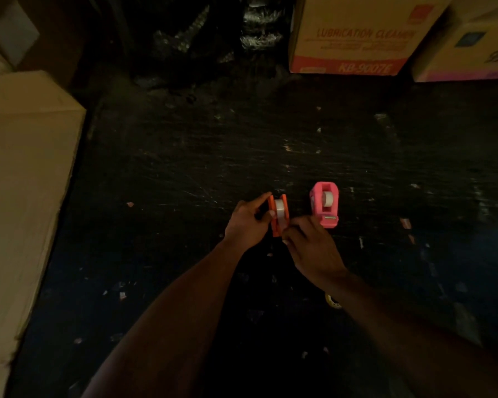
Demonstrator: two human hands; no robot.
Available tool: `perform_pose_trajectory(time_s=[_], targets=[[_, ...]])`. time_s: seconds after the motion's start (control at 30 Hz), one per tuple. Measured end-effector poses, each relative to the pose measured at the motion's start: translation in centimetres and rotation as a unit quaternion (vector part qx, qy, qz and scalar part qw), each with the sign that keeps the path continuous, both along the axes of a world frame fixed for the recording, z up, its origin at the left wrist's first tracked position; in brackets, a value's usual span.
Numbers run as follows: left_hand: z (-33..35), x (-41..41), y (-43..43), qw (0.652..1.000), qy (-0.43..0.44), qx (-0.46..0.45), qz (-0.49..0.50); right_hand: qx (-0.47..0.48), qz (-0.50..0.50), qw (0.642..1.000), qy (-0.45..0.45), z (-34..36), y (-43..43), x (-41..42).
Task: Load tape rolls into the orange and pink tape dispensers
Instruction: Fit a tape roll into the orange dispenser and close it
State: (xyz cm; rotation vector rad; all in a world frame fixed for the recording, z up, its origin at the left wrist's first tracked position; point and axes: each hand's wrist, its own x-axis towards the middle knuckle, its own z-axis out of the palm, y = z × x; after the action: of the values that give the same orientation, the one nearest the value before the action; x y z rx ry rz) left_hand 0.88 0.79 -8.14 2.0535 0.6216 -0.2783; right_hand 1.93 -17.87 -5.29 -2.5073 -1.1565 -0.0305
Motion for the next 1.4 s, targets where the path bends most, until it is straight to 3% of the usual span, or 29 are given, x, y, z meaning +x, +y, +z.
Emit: perform_pose_trajectory(time_s=[0.5, 0.67, 0.8, 0.93, 1.23, 1.4], targets=[[0.5, 0.1, 0.0, 1.000, 0.024, -0.003, -0.005, -0.009, -0.028, 0.999, 0.025, -1.3, -0.2, -0.6], [0.9, 0.0, 0.1, 0.998, 0.031, -0.050, 0.014, 0.069, -0.064, 0.991, 0.092, -0.5, -1.1, -0.7], [1.0, -0.2, -0.3, 0.991, 0.027, -0.105, 0.082, 0.162, -0.216, 0.937, 0.219, 0.9, 0.4, 0.6], [0.8, -0.6, -0.5, 0.977, 0.023, -0.154, 0.148, 0.146, -0.280, 0.886, 0.340, 1.1, 2.4, 3.1], [0.9, -1.1, -0.6, 0.969, 0.012, -0.209, 0.132, 0.158, -0.295, 0.836, 0.434, 0.6, 2.7, 3.6], [1.0, -1.0, -0.6, 0.966, 0.004, -0.216, 0.139, 0.155, -0.285, 0.844, 0.427, 0.6, 2.7, 3.9]])
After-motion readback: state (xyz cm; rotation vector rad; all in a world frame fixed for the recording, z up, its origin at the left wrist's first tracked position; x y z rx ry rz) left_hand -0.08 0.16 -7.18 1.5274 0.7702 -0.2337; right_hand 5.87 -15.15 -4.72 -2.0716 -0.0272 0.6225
